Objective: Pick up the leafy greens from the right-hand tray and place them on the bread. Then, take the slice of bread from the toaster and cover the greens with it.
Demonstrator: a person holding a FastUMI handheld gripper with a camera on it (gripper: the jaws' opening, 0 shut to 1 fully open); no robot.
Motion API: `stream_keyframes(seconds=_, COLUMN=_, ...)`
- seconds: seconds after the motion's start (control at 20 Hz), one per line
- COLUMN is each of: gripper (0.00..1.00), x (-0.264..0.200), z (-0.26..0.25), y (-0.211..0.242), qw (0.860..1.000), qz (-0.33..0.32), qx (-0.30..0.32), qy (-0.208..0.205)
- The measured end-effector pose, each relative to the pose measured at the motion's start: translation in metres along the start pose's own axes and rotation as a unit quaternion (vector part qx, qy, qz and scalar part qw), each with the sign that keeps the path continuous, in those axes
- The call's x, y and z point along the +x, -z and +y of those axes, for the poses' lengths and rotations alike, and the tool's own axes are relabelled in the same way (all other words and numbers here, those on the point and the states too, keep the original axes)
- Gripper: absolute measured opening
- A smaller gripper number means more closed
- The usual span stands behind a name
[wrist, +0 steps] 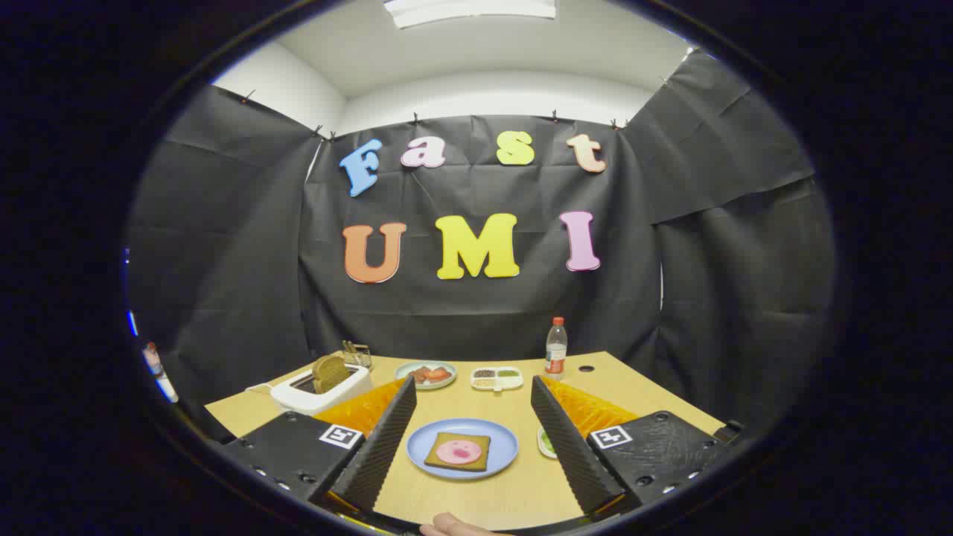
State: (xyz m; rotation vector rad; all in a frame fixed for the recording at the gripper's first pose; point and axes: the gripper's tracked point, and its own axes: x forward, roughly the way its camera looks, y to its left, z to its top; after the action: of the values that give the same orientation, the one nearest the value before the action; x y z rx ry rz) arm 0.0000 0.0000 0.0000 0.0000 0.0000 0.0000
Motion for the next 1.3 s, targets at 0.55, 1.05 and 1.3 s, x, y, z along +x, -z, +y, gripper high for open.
stream_keyframes(seconds=0.55, gripper=0.95, x=0.001, z=-0.022, y=-0.015, qw=1.000, qz=-0.010, qx=-0.001, qy=0.013)
stream_keyframes(seconds=1.05, gripper=0.95, x=0.051, z=-0.070, y=0.023, qw=0.999, qz=0.015, qx=-0.018, qy=0.042)
stream_keyframes(seconds=1.3, gripper=0.95, x=0.103, z=-0.125, y=0.069, qw=0.994, qz=0.073, qx=-0.002, qy=0.076)
